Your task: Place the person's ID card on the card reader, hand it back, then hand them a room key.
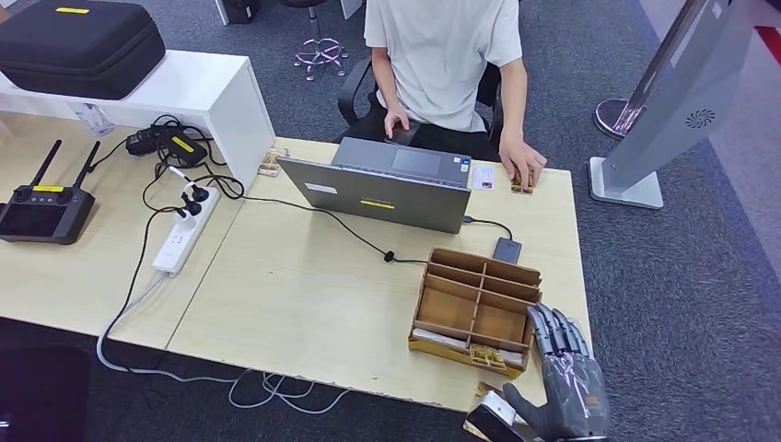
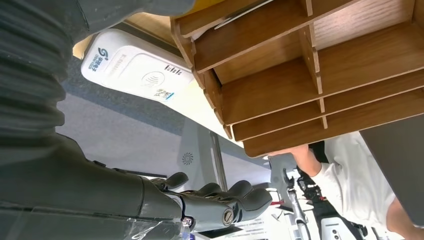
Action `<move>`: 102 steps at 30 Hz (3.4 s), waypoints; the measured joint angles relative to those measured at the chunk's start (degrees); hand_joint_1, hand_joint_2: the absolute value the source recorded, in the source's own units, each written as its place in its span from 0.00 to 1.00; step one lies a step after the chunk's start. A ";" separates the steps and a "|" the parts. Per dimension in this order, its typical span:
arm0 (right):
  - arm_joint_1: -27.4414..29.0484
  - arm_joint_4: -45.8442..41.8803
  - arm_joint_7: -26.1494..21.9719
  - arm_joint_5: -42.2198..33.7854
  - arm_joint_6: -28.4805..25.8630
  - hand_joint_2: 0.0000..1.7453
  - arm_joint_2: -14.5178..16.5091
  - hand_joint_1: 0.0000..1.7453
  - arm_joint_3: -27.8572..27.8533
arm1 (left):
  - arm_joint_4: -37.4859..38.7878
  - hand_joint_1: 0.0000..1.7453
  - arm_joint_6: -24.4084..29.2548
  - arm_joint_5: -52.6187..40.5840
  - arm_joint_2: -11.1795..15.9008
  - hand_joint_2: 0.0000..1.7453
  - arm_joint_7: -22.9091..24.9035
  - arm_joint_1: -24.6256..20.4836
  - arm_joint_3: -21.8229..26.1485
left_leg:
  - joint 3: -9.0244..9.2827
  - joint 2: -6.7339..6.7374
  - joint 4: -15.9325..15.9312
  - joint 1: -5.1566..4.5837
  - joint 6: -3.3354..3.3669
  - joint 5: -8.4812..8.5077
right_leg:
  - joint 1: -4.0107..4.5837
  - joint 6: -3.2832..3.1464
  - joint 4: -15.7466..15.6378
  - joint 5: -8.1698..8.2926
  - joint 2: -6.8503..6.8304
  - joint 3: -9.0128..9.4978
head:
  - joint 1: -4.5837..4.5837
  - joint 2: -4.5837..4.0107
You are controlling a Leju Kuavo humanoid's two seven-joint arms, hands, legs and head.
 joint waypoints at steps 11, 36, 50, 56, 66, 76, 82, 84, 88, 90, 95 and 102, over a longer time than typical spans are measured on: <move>-1.32 3.13 0.00 1.30 -0.05 1.00 0.49 0.00 3.76 | 0.00 0.00 -0.07 -0.20 0.00 1.00 0.00 -0.04 0.00 | 0.00 0.00 -0.01 0.01 -0.01 0.00 | 0.00 0.00 0.01 0.00 0.00 0.00 | 0.00 -0.01; -3.76 7.80 -0.01 2.47 -0.29 1.00 1.34 0.00 9.61 | 0.00 0.00 -0.39 -0.37 0.07 1.00 0.00 -0.06 0.00 | 0.00 0.00 -0.01 0.01 -0.01 0.01 | 0.00 0.00 0.01 0.00 0.00 0.00 | 0.00 0.00; -5.55 10.46 0.74 0.54 -0.29 1.00 1.43 0.00 9.62 | 0.00 0.00 -0.39 -0.78 0.07 1.00 0.00 -0.06 0.00 | 0.01 0.00 -0.01 0.01 -0.01 0.01 | 0.00 -0.01 0.01 0.00 0.00 0.00 | 0.00 -0.01; -6.35 12.10 0.86 0.19 -0.29 1.00 1.68 0.00 8.84 | 0.00 0.00 -0.39 -0.79 0.07 1.00 0.00 -0.06 0.00 | 0.01 0.00 -0.01 0.01 -0.01 0.01 | 0.00 -0.01 0.01 0.00 0.00 0.00 | -0.01 -0.01; -6.78 13.63 0.86 0.19 -0.30 1.00 1.99 0.00 8.02 | 0.00 0.00 -0.39 -0.72 0.07 1.00 0.00 -0.06 0.00 | 0.00 0.00 -0.01 0.01 -0.01 0.01 | 0.00 -0.01 0.01 0.00 0.00 0.00 | 0.00 -0.01; -6.91 14.47 0.85 0.35 -0.33 1.00 2.78 0.00 6.80 | 0.00 0.00 -0.36 -0.66 0.07 1.00 0.00 -0.06 0.00 | 0.01 0.00 -0.01 0.01 -0.01 0.01 | 0.00 -0.01 0.01 0.00 0.00 0.00 | 0.00 -0.01; -6.92 14.50 0.86 0.43 -0.32 1.00 2.92 0.00 6.69 | 0.00 0.00 -0.36 -0.52 0.07 1.00 0.00 -0.06 0.00 | 0.01 0.00 -0.01 0.01 -0.01 0.01 | 0.00 -0.01 0.01 0.00 0.00 0.00 | 0.00 0.00; -6.92 14.50 0.85 0.43 -0.32 1.00 2.93 0.00 6.69 | 0.00 0.00 -0.36 -0.52 0.07 1.00 0.00 -0.06 0.00 | 0.01 0.00 -0.01 0.01 -0.01 0.01 | 0.00 -0.01 0.01 0.00 0.00 0.00 | 0.00 -0.01; -6.92 14.50 0.84 0.43 -0.32 1.00 2.94 0.00 6.69 | 0.00 0.00 -0.36 -0.52 0.07 1.00 0.00 -0.06 0.00 | 0.01 0.00 -0.01 0.01 -0.01 0.01 | 0.00 -0.01 0.01 0.00 0.00 0.00 | 0.00 -0.01; -6.92 14.50 0.84 0.43 -0.32 1.00 2.95 0.00 6.69 | 0.00 0.00 -0.36 -0.52 0.07 1.00 0.00 -0.06 0.00 | 0.01 0.00 -0.01 0.01 -0.01 0.01 | 0.00 -0.01 0.01 0.00 0.00 -0.01 | 0.00 -0.01; -6.92 14.54 0.84 0.43 -0.32 1.00 3.04 0.00 6.66 | 0.00 0.00 -0.34 -0.52 0.07 1.00 0.00 -0.06 0.00 | 0.01 0.00 -0.01 0.01 -0.01 0.01 | 0.00 -0.01 0.01 0.00 0.00 -0.01 | -0.01 -0.01; -6.92 14.55 0.85 0.43 -0.32 1.00 3.09 0.00 6.62 | 0.00 0.00 -0.35 -0.52 0.07 1.00 0.00 -0.06 0.00 | 0.01 0.00 -0.01 0.01 -0.01 0.01 | 0.00 -0.01 0.01 0.00 0.00 -0.01 | 0.00 -0.01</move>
